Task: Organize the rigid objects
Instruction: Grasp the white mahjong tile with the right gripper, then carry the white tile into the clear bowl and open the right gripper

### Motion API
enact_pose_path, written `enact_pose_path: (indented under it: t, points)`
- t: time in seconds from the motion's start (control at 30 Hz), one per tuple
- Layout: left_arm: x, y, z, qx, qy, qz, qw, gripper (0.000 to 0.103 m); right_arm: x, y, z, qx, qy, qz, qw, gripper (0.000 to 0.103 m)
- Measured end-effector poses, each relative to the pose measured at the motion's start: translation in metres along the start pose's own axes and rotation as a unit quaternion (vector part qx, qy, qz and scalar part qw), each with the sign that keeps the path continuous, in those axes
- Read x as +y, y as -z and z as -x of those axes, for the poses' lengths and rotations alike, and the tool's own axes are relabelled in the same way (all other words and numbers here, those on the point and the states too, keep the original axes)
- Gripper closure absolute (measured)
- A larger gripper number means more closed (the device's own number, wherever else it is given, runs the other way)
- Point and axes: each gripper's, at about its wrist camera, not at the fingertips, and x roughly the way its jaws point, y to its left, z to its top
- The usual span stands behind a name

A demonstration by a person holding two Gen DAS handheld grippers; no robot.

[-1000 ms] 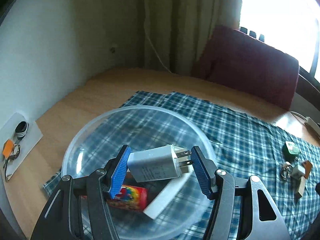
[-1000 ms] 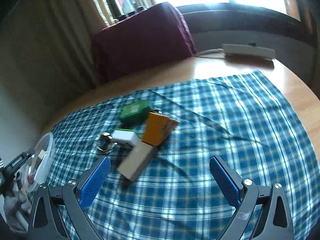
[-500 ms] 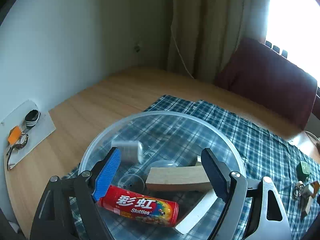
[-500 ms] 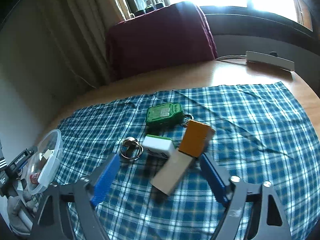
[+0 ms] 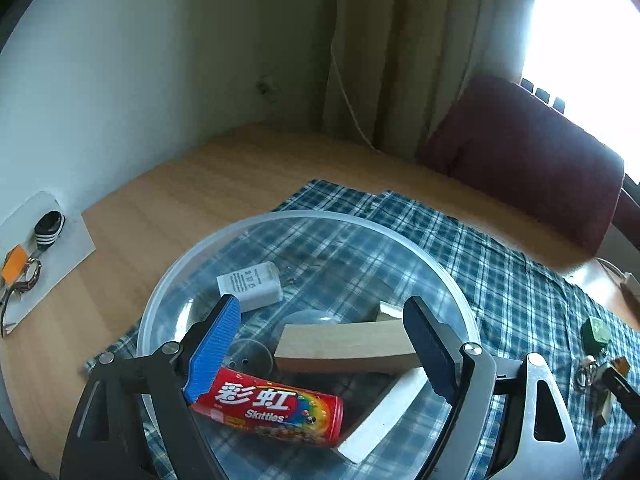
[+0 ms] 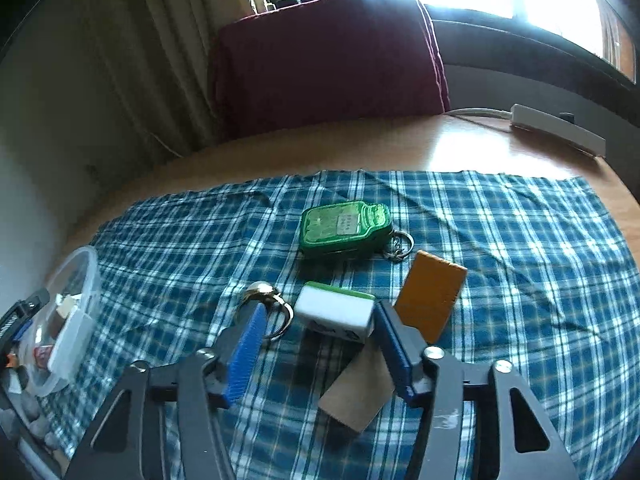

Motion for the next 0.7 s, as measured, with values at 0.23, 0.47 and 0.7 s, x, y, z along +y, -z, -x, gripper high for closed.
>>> enact_pose_path:
  t: [0.23, 0.47, 0.7]
  points:
    - [-0.001, 0.001, -0.002, 0.004, 0.002, -0.001, 1.0, 0.019, -0.003, -0.003, -0.002, -0.001, 0.007, 0.005, 1.0, 0.06]
    - [-0.003, 0.002, -0.003, 0.003, 0.001, -0.003, 1.0, 0.019, 0.006, 0.0, 0.001, -0.012, 0.015, 0.017, 1.0, 0.061]
    - [-0.003, 0.002, -0.001, 0.003, 0.008, -0.002, 1.0, 0.019, 0.014, 0.0, 0.026, -0.041, 0.013, 0.017, 0.999, 0.061]
